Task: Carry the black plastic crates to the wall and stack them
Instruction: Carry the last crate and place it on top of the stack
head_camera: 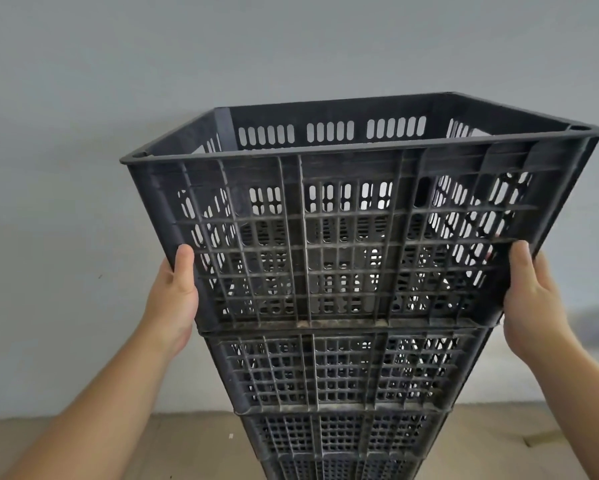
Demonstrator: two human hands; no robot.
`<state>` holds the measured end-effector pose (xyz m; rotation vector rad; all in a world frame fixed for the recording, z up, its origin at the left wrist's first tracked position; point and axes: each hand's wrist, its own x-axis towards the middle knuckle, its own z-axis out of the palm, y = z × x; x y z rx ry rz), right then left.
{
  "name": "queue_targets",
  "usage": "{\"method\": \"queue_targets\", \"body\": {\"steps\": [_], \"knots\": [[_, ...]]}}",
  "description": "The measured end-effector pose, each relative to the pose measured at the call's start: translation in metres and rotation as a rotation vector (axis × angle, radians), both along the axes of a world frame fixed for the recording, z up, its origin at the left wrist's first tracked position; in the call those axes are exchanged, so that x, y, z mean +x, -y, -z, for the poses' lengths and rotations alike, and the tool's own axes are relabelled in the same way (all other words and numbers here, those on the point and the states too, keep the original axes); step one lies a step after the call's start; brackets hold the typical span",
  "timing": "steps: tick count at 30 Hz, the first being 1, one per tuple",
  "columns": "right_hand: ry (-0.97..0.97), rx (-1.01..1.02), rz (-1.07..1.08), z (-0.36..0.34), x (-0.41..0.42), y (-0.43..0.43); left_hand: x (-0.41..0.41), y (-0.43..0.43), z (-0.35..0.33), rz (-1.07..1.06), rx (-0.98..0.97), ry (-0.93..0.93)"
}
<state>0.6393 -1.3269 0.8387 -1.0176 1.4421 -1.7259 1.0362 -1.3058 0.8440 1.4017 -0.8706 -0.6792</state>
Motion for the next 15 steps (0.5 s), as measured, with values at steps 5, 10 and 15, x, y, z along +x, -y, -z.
{"method": "queue_targets", "body": {"steps": [5, 10, 15], "knots": [[0.01, -0.018, 0.004, 0.003, 0.0, 0.002, -0.002, 0.003, -0.001, 0.007, 0.002, -0.006], [-0.049, -0.003, 0.048, 0.003, -0.003, 0.008, -0.004, 0.002, 0.005, -0.007, -0.006, -0.026], [-0.04, -0.017, 0.016, 0.002, -0.006, 0.009, -0.005, 0.005, 0.006, -0.008, -0.008, -0.049]]}}
